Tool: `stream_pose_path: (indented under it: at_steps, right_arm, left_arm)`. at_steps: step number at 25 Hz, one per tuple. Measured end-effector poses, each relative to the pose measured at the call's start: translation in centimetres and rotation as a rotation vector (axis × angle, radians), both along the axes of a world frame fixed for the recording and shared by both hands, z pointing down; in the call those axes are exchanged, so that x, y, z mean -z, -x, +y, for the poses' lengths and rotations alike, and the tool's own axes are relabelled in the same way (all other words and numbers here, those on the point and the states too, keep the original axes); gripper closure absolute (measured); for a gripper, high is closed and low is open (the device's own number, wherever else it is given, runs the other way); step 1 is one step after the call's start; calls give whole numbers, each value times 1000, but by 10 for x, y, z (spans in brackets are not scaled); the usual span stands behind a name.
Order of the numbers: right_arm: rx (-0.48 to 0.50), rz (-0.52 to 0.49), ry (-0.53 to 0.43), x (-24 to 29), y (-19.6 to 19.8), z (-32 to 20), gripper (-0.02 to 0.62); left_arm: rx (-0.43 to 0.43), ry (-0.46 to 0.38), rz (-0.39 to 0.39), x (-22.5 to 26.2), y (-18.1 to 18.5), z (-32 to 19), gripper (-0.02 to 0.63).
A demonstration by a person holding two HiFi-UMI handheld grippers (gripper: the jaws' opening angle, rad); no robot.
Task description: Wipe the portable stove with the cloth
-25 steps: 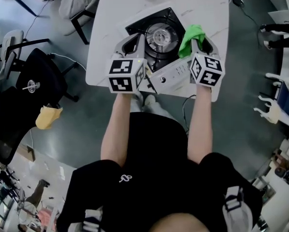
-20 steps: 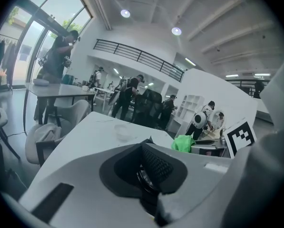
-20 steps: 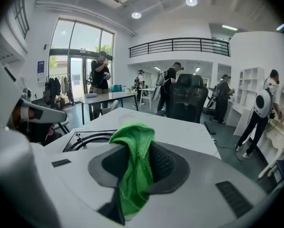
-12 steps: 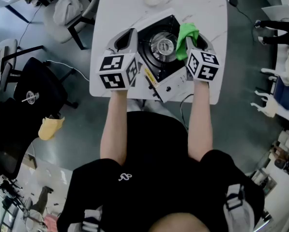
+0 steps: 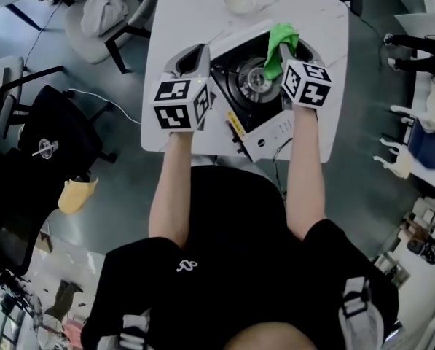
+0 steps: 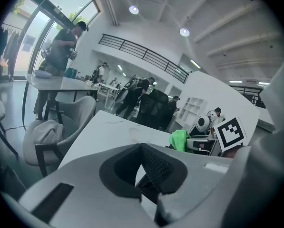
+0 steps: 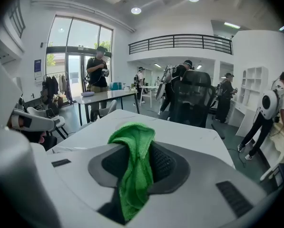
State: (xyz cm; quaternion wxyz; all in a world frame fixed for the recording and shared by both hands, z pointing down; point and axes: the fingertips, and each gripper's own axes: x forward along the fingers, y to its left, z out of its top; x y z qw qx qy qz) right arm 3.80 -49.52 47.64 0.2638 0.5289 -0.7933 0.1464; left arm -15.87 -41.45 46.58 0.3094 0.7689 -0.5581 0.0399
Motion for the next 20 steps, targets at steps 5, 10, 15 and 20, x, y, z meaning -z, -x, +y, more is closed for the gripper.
stream_pose_path:
  at_steps: [5,10,15,20]
  right_arm:
    - [13,9,8,-6,17,-13,499]
    - [22,-5,-8,5,40,-21,497]
    - [116,-7,-25,12,76,-16,497]
    - [261,26,37,-11,116,6,496]
  left_arm:
    - [28,35,11,-16,22,5,607]
    - [1,-11,4,-12,24,4,606]
    - [27,-9,21,-14,33,6,607]
    - [43,-8,34,-15,35,19,606]
